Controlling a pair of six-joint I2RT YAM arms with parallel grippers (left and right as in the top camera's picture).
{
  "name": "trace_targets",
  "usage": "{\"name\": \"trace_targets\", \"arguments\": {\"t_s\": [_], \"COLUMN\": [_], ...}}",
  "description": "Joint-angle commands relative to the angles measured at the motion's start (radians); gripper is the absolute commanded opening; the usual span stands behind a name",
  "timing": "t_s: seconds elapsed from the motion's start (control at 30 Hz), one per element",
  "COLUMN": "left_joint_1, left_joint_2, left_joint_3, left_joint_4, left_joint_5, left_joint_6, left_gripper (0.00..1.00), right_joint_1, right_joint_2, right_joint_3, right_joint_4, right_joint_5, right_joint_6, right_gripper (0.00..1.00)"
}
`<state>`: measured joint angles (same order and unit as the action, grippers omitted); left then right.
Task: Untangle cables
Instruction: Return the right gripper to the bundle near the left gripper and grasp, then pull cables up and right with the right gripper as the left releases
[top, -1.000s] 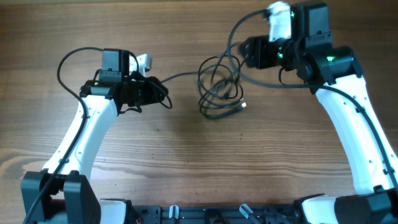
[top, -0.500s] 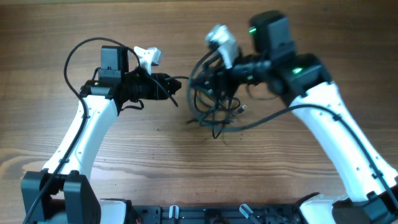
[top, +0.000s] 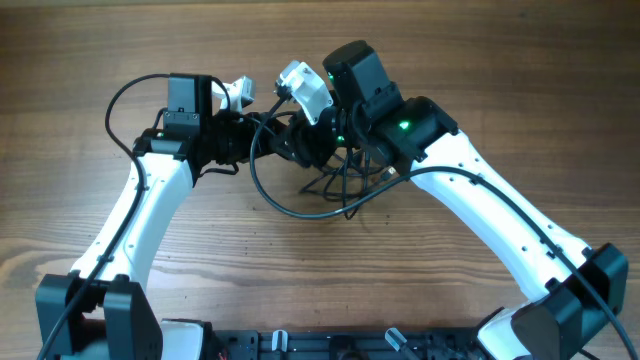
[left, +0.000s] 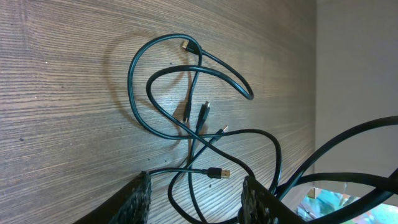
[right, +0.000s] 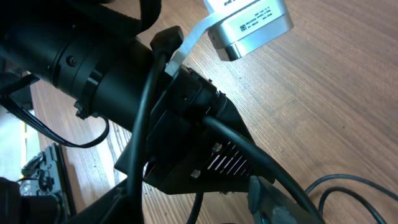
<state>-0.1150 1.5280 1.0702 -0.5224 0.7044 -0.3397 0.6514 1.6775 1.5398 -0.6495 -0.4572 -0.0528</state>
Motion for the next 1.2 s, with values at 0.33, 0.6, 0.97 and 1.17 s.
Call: {"name": "trace_targets", "arguments": {"t_s": [0.33,0.6,0.97,1.17], "left_joint_1": [0.048,0.113,0.097,0.069], "left_joint_2": [0.003,0.003,0.004,0.004], "left_joint_3": [-0.005,-0.005,-0.005,-0.005], "left_joint_4": [0.112,0.167,0.159,0.132], "left_joint_5": [0.196,0.478,0.483,0.375], "left_joint_6": [-0.01,-0.009,-0.009,-0.008], "left_gripper": [0.48,0.77,0.83,0.83], "right_joint_1": [-0.096,-0.129,-0.13,-0.13], "right_joint_2": [0.011,0.036,0.036,0.035], "right_joint_3": [0.014,0.006,0.006,0.007], "right_joint_4": [-0.128,-0.047,0.196,0.307], "right_joint_5": [0.257,0.187,0.155,0.053], "right_joint_6": [0.543,0.606,0.575,0.578], "right_gripper": [0.04,0.04,0.04,0.04]}}
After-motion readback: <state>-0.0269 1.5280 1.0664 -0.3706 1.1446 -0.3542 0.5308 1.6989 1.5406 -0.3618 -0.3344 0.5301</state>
